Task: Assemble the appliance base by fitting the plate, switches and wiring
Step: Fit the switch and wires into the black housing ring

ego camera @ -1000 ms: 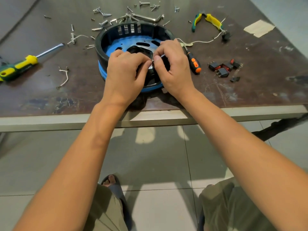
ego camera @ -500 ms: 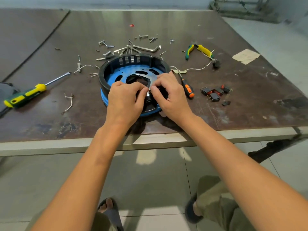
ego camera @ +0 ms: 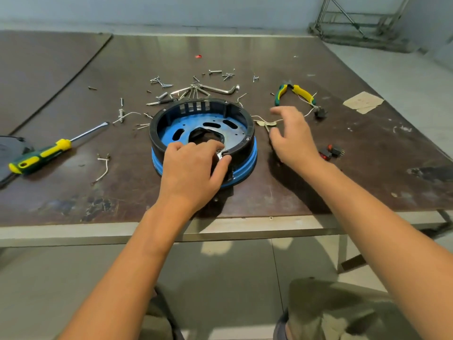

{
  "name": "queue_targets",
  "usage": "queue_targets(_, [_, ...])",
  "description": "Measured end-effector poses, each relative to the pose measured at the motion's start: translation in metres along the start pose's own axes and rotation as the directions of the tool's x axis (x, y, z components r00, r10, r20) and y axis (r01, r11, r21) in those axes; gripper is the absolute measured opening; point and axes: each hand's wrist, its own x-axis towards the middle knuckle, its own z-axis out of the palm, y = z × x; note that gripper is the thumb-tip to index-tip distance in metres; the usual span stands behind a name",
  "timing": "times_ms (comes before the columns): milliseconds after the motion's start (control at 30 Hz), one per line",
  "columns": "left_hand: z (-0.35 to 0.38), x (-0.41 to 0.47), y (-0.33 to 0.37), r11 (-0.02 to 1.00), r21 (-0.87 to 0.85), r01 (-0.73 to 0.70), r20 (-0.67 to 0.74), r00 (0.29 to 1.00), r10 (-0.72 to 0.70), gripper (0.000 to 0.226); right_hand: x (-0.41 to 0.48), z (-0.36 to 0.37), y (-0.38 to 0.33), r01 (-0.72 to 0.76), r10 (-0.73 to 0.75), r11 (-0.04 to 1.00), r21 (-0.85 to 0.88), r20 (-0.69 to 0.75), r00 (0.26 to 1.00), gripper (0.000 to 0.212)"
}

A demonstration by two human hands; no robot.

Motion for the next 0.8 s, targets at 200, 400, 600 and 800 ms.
queue_targets(200, [0.005, 0.002, -0.002, 0.999, -0.012, -0.031, -0.043, 0.999, 0.030, 0.040, 0.046, -0.021, 0.069, -0.292, 0.355, 0.828, -0.478, 0.043, 0.934, 0.053])
queue_targets(400, [0.008, 0.004, -0.003, 1.000, -0.001, -0.017, -0.032, 0.999, 0.017, 0.037, 0.066, -0.024, 0.086, -0.299, 0.364, 0.872, -0.388, 0.107, 0.925, 0.042])
queue_targets(600, [0.007, 0.005, -0.002, 1.000, -0.009, 0.000, -0.029, 1.000, -0.001, 0.035, 0.063, -0.028, 0.090, -0.252, 0.292, 0.906, -0.340, 0.071, 0.954, 0.033])
queue_targets(800, [0.007, 0.007, -0.002, 1.000, -0.004, 0.001, -0.032, 0.999, -0.001, 0.037, 0.058, -0.038, 0.091, -0.316, 0.296, 0.924, -0.216, -0.118, 0.948, 0.026])
